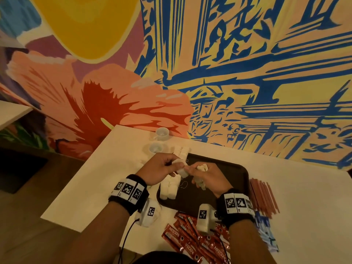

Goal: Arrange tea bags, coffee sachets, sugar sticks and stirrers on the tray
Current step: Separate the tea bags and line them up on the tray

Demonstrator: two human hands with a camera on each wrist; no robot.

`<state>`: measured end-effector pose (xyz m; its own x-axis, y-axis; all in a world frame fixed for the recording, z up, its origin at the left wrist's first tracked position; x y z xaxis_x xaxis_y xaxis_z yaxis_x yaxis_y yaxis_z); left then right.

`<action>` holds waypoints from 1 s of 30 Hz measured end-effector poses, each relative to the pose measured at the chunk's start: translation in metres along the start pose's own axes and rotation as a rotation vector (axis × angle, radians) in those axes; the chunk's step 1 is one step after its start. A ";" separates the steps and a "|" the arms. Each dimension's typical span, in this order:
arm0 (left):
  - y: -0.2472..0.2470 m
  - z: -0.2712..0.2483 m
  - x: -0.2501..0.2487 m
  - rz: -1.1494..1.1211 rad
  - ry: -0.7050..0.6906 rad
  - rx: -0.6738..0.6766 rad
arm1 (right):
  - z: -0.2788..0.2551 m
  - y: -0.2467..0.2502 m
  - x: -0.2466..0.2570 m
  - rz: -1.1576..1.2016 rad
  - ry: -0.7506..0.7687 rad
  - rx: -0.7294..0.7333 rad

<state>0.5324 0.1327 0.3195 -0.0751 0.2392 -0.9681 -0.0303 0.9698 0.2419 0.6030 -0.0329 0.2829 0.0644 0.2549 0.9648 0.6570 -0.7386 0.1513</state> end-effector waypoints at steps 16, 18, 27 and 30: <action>0.015 0.034 0.143 0.515 0.214 0.222 | -0.009 0.001 -0.054 0.047 -0.410 -0.061; 0.005 0.033 0.161 0.567 0.251 0.304 | -0.012 0.004 -0.056 0.058 -0.429 -0.092; -0.024 0.037 0.210 0.759 0.420 0.437 | -0.027 0.015 -0.060 0.125 -0.438 -0.163; -0.022 0.046 0.209 0.804 0.387 0.367 | -0.031 0.016 -0.061 0.122 -0.454 -0.164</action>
<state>0.5634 0.1635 0.1084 -0.2631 0.8698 -0.4174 0.4827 0.4933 0.7237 0.5863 -0.0801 0.2335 0.4784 0.3796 0.7919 0.4995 -0.8593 0.1102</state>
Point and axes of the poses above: each hand's wrist, its own z-axis towards the middle knuckle, its own y-axis out of the back of the hand, x = y × z, the point moved 5 cm from there along z, towards the middle knuckle, and after that the axes turned 5 degrees about -z, right-handed, at the moved point
